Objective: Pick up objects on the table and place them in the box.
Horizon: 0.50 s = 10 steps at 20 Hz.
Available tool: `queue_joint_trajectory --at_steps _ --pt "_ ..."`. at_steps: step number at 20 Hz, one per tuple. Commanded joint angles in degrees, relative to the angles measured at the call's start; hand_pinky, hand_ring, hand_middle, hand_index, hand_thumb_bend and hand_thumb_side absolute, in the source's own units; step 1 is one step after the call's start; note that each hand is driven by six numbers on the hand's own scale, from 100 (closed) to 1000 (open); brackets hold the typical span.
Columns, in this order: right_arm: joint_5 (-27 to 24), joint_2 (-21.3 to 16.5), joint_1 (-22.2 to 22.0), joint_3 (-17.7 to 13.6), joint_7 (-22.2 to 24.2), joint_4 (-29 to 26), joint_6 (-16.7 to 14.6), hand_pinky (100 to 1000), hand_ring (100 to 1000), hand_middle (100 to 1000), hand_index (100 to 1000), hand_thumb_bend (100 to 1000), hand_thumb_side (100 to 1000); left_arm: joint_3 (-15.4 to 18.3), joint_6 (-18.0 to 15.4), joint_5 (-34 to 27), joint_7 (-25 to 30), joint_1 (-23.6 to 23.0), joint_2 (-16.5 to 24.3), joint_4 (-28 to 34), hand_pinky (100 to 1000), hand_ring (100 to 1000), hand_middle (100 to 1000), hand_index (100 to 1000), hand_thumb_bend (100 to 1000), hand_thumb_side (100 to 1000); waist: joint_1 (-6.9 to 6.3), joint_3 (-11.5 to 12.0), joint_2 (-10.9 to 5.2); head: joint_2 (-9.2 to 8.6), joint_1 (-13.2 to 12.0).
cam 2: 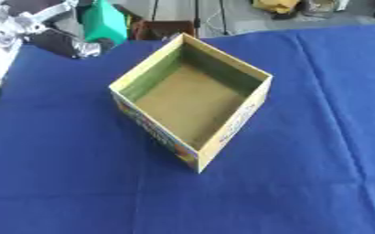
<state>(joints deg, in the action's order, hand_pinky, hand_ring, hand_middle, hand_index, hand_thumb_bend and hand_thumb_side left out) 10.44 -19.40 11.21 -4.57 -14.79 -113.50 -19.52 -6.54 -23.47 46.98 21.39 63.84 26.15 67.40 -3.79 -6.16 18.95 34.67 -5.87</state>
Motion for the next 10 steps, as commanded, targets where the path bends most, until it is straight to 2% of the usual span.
queue_joint_trajectory --at_steps 1,10 --pt "-1.2 -0.8 1.2 -0.1 -0.5 -1.1 0.3 850 859 726 837 100 756 -0.3 0.9 4.2 -1.6 1.4 -1.3 1.4 478 508 364 564 100 661 0.19 -0.2 -0.79 -0.54 -0.5" --pt "-2.3 -0.5 2.6 0.2 -0.6 -1.1 0.5 850 859 724 836 100 753 -2.6 -0.5 14.3 -4.4 0.7 -6.0 0.9 479 503 358 567 100 659 0.20 -0.8 -0.24 -1.17 -0.9"
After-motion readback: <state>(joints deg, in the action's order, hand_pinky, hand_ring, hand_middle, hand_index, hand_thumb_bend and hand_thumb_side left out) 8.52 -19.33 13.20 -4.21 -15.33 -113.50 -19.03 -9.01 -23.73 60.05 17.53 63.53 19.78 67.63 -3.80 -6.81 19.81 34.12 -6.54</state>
